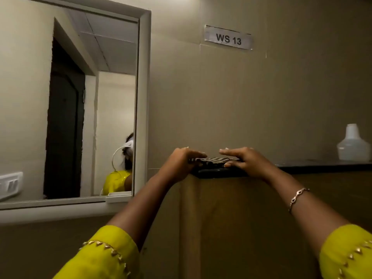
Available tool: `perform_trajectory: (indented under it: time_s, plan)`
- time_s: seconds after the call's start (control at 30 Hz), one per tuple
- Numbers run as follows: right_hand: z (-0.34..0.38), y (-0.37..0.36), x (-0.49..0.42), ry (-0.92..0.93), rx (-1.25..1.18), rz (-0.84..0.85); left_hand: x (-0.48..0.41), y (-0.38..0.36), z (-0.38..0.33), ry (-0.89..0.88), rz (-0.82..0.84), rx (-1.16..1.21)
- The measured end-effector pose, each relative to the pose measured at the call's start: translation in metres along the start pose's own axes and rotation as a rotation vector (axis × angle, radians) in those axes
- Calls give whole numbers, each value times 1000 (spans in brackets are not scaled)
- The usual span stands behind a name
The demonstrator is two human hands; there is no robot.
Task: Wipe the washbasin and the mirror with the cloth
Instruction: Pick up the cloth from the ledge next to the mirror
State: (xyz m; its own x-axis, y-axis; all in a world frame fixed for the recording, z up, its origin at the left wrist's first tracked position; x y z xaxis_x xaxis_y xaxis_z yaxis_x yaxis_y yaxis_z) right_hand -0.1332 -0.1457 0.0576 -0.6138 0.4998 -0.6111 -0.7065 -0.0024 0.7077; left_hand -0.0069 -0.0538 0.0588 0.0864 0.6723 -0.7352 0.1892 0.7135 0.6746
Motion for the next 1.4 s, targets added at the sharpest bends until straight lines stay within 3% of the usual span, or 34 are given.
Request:
perform_trajectory:
  time_s: [0.23,0.47,0.57,0.7,0.87,1.03,1.27,1.4]
  plan:
    - [-9,-4,-11,10,-17,32,-13,-7,-6,-32,43,-54]
    - [-10,1,-5,8,-40,30,-18,-1,3,149,-161,33]
    - [-7,3,-7,22,75,-31,-18,2,8,239,-215,28]
    - [6,14,-11,47,183,-238,-15,12,5,303,-308,-124]
    - [33,24,-21,91,35,-363,-8,37,2,312,-431,-87]
    - [77,36,-19,254,-42,-478,4,75,1,275,-540,83]
    - [133,30,-13,405,-156,-459,39,126,4,268,-553,93]
    - [156,6,-11,405,-252,-354,67,148,12,305,-541,17]
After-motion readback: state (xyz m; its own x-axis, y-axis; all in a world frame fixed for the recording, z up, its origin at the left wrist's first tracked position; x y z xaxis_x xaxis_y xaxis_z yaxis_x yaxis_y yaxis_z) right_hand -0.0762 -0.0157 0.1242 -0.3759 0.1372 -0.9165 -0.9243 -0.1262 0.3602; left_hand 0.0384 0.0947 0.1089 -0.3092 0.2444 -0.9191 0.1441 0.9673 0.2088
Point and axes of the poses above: each hand's wrist, its own x-axis away from the middle knuckle, its own y-axis out of the back of the hand, z = x × y, the point moved 8 cm from there along -x, towards the middle knuckle, and after that the axes turned 8 degrees about -x, right-handed, at the moved point
